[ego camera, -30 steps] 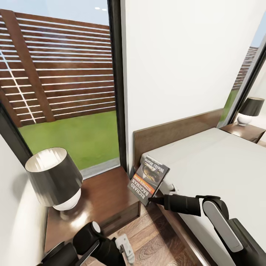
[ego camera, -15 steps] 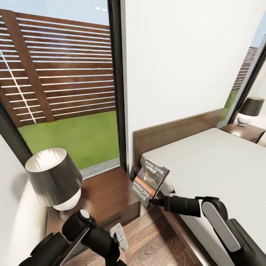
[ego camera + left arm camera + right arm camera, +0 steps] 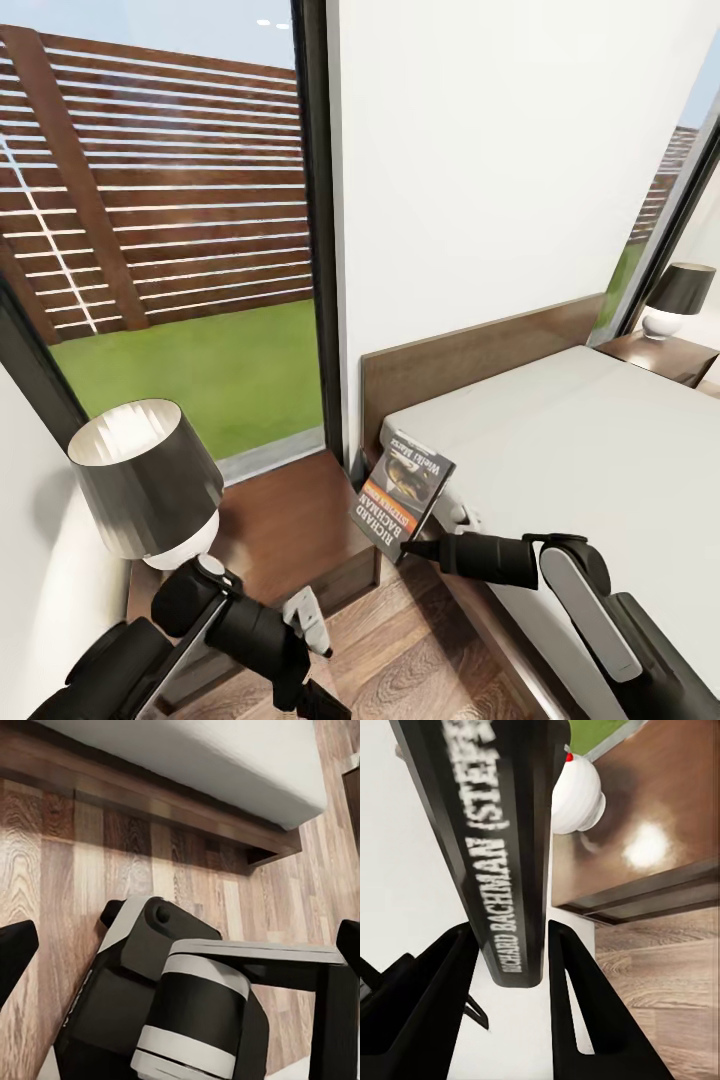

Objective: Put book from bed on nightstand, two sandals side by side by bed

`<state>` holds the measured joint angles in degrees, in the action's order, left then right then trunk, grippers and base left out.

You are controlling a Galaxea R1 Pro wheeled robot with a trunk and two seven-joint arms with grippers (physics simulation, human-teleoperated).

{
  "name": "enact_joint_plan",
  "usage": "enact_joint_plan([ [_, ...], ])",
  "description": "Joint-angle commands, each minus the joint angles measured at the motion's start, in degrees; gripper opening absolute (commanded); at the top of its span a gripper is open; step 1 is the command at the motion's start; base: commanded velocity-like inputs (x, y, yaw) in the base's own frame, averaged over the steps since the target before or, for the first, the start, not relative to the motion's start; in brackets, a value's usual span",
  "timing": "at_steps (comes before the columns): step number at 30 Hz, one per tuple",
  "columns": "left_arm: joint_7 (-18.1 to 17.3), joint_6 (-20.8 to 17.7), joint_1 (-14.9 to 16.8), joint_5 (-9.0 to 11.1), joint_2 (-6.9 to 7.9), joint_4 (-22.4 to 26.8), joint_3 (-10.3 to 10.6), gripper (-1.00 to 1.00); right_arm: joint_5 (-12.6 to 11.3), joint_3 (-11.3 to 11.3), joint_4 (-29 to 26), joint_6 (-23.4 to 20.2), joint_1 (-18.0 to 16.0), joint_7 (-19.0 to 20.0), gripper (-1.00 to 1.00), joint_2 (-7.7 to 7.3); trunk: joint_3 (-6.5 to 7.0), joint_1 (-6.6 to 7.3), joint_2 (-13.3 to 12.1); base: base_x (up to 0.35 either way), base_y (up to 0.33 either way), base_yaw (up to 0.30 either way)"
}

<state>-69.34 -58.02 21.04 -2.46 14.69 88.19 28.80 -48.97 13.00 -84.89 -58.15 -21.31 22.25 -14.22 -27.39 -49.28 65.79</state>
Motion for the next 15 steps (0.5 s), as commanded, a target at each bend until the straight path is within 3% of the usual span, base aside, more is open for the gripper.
enact_joint_plan([
  [1, -0.64, -0.52, 0.05, -0.26, 0.01, 0.05, -0.44, 1.00, 0.60, 0.02, 0.01, -0.06, -0.05, 0.60, -1.00, -0.01, -0.06, 0.00, 0.04, 0.000, 0.000, 0.000],
  [9, -2.66, -0.50, 0.05, -0.23, -0.01, 0.00, -2.36, 1.00, 1.08, 0.00, 0.06, 0.15, -0.05, 1.10, -1.00, 0.04, -0.06, 0.00, 0.04, 0.000, 0.000, 0.000],
  [15, -5.42, -0.44, 0.05, -0.19, -0.08, -0.02, -5.28, 1.00, 1.19, 0.12, 0.02, 0.15, -0.05, 1.25, -1.00, 0.08, -0.06, 0.00, 0.04, 0.000, 0.000, 0.000],
])
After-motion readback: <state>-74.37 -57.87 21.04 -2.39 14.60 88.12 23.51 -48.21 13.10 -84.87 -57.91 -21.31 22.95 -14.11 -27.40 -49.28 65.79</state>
